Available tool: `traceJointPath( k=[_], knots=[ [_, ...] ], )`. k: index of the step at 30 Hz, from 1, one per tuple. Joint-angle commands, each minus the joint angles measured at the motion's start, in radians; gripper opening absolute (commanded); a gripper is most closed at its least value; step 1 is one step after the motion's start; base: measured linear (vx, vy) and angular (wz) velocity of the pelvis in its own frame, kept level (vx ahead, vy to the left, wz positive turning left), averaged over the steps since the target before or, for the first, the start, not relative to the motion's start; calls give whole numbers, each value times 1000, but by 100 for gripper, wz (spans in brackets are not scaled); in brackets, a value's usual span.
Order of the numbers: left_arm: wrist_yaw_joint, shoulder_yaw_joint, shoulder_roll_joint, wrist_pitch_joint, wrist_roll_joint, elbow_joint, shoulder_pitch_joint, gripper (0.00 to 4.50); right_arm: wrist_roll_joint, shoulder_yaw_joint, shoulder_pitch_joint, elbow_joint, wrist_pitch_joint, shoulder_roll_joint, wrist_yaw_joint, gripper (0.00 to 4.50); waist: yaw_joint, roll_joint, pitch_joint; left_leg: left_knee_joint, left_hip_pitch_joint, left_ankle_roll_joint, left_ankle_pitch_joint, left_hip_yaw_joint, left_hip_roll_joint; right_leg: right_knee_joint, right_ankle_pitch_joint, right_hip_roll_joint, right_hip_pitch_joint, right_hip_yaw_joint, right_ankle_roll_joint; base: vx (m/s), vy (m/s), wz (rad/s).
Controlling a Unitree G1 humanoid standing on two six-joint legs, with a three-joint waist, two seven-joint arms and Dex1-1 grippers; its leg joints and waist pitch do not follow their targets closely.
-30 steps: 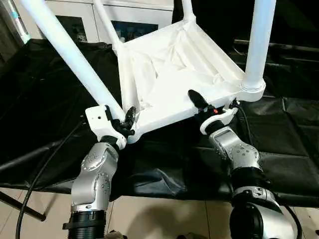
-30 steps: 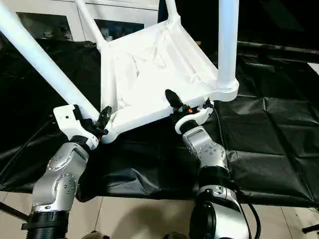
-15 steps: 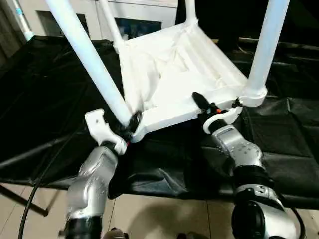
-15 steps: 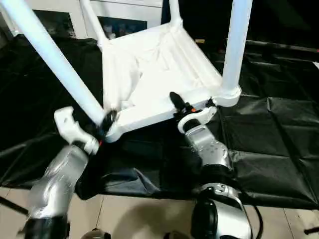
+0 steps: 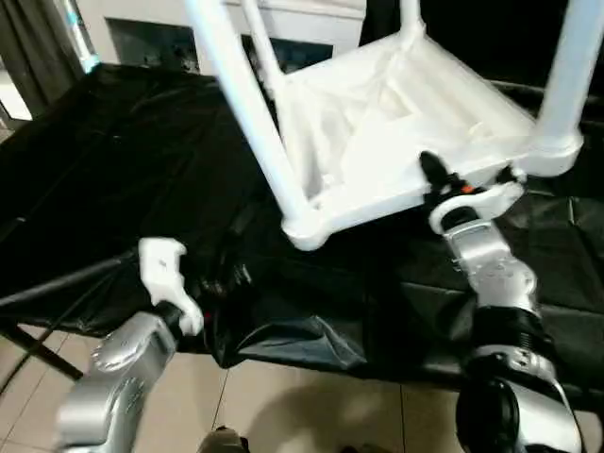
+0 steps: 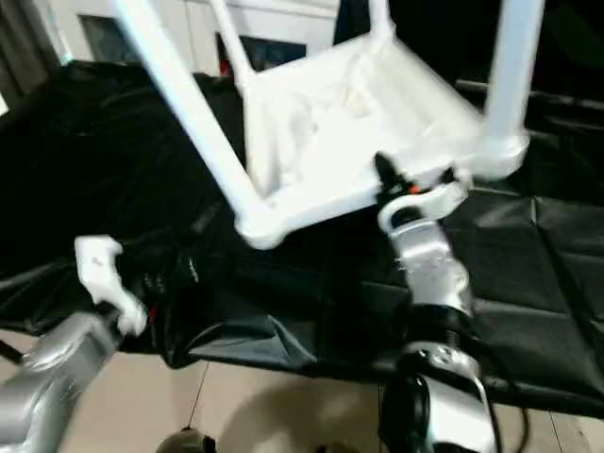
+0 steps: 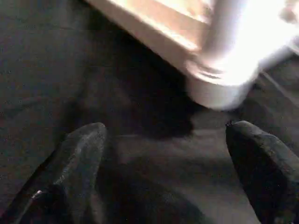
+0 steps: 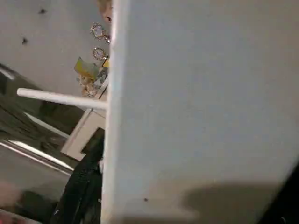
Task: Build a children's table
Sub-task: Flip table
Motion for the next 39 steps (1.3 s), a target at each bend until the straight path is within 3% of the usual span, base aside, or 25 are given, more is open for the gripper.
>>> traceJointPath(
  k=[1,6,12,14,16,21,30,39],
  knots=[
    [-50,-33,24,-19,10,-78,-33,450,-72,39,6,-99,-38,-38,-38,196,-6,3,-69,-69,22,1,-104,13,4,-52,-79,-24,49,15,-124,0,0,0],
    [-64,-68,40,-2,2,-133,-75,450,-111,56,33,-149,-37,-39,-75,195,-11,-1,-65,-71,21,-29,-168,14,0,-59,-167,-23,46,18,-102,0,0,0],
    [-105,-158,72,39,25,-206,-107,450,-196,109,67,-208,-39,-52,-119,195,-16,1,-67,-69,18,-39,-161,13,-3,-58,-177,-19,44,18,-82,0,0,0],
    [-98,-161,68,30,37,-204,-115,450,-208,120,69,-214,-40,-55,-120,195,-19,-1,-66,-70,16,-44,-167,12,-3,-59,-186,-19,46,18,-80,0,0,0],
    [-91,-161,65,13,50,-203,-137,450,-272,165,78,-229,-47,-78,-129,195,-20,-3,-66,-69,16,-46,-174,12,-4,-61,-191,-18,45,18,-77,0,0,0],
    [-78,-166,74,20,49,-225,-162,450,-351,205,89,-256,-66,-91,-151,195,-20,-6,-66,-68,14,-50,-172,12,-5,-61,-210,-19,45,18,-68,0,0,0],
    [-56,-201,103,-37,165,-200,-225,450,-430,261,96,-265,-77,-117,-179,195,-25,-8,-67,-68,16,-51,-195,10,-5,-64,-236,-17,43,17,-53,0,0,0],
    [-5,-191,123,-111,276,-153,-325,450,-550,339,97,-305,-68,-168,-199,195,-23,-9,-66,-67,19,-57,-196,9,-4,-62,-217,-17,42,17,-63,0,0,0]
  ],
)
